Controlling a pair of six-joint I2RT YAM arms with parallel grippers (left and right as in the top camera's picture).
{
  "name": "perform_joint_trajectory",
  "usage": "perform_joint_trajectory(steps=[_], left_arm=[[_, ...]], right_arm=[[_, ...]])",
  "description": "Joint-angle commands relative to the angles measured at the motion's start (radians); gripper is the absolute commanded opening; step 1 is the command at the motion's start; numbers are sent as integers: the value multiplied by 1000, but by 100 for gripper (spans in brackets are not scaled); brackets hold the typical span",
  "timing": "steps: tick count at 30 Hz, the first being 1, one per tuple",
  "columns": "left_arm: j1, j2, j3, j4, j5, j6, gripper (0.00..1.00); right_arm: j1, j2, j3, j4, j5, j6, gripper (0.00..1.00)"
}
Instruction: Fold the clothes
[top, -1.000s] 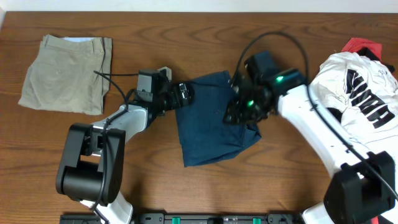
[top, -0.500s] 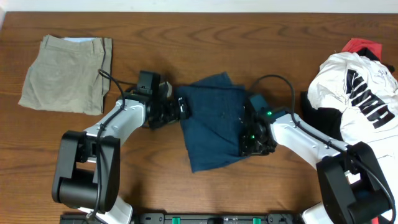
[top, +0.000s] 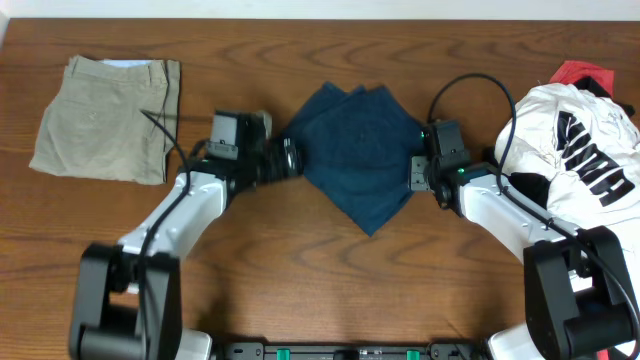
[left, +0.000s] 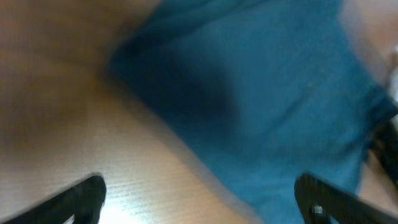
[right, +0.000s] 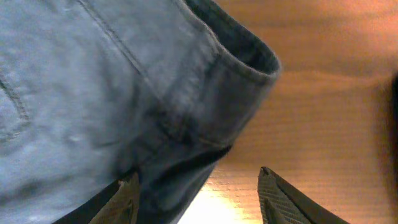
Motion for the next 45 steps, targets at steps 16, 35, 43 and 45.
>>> perform_joint_trajectory(steps=[16,35,43,45], left_arm=[[4,262,31,373,42,-17,98],[3,247,30,-370,419,91,60],[22,39,31,-235,262,99,98],[22,21,31,-159,204,99,98]], right_arm=[[3,-296,125,-285,-400,-10,56],[-19,-319,124,-457,-147,-10,65],[-50,-319,124,-485,-148,-10,66],[-50,-319,124,-486,-151,-10,66]])
